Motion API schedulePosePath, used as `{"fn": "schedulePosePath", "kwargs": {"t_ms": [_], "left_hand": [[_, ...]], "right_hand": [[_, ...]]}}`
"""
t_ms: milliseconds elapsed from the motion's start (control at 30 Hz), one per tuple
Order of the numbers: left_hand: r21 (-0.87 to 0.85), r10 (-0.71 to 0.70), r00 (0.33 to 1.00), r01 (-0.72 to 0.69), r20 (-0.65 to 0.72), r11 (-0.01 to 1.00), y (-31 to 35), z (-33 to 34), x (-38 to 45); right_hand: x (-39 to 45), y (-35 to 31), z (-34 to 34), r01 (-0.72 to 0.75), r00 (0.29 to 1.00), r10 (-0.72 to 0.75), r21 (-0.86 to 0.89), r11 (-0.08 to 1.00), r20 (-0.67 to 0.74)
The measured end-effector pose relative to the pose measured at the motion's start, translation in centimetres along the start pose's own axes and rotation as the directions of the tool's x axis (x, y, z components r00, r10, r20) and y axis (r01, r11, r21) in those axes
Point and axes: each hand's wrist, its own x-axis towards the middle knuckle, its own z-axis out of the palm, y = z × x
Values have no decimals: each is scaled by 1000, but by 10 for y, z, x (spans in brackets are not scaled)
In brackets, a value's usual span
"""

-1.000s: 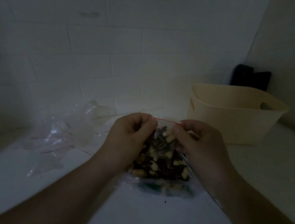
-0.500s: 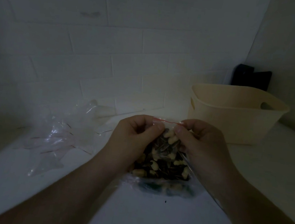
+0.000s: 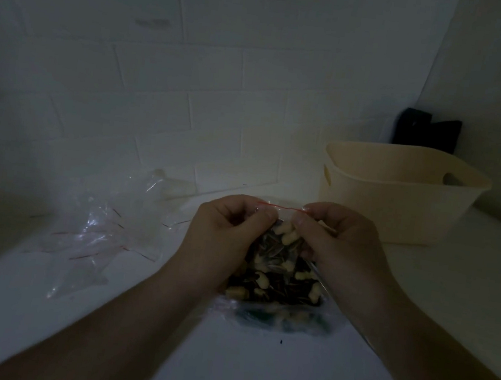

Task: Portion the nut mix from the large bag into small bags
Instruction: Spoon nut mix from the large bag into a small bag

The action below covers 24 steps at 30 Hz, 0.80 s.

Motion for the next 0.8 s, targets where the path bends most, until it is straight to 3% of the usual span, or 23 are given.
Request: {"fn": "schedulePosePath", "kwargs": {"t_ms": [367,533,800], "left_hand": [[4,25,1000,-25,-4,1000,2,3,-3],[-8,35,999,-35,1,999,1,3,-2],[-11,64,998,-64,19,998,3,5,-5]], "right_hand": [[-1,-1,2,15,1000,-13,-87,996,20],[-2,-4,3,-10,1000,10,-11,1000,30],[-2,-3,5,19,999,-17,-46,999,41]]}}
